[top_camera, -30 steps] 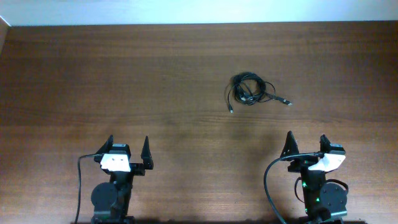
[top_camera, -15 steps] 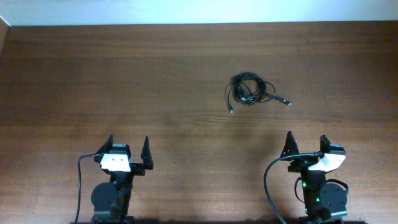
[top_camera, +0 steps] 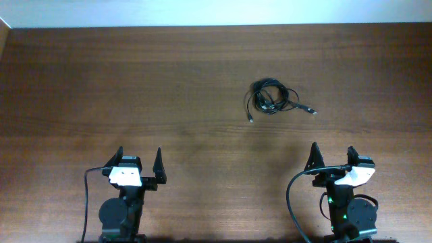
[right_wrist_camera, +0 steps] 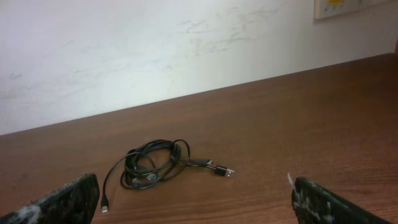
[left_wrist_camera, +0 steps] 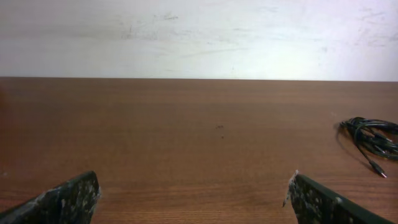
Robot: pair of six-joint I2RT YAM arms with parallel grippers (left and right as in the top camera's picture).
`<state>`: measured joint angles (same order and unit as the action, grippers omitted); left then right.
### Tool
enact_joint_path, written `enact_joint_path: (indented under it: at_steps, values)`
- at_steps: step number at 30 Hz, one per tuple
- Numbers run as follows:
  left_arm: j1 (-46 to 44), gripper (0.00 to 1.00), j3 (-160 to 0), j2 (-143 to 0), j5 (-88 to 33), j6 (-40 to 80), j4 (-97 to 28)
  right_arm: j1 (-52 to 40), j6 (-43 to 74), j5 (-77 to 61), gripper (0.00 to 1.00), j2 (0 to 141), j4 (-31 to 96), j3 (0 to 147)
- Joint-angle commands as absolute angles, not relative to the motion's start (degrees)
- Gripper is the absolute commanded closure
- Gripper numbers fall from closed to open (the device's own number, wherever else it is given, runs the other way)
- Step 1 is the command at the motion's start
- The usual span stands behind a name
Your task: Untangle cables
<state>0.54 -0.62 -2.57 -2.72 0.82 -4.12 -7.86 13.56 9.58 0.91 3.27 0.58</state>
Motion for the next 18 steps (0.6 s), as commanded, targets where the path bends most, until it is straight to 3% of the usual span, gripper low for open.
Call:
enact_joint_path:
  at_steps: [1, 14, 18]
  values:
    - [0.91, 0.01, -0.51, -2.28, -2.28, -0.27, -4.62, -7.46, 13.91, 10.90, 0.02, 0.49, 3.68, 0.34]
    - [0.91, 0.01, -3.40, -2.28, -4.75, -0.23, -0.49, -7.46, 13.91, 10.90, 0.02, 0.49, 3.68, 0.34]
    - [0.93, 0.01, -17.32, -2.28, -6.31, -0.05, -14.55, -7.46, 13.91, 10.90, 0.02, 0.49, 3.66, 0.34]
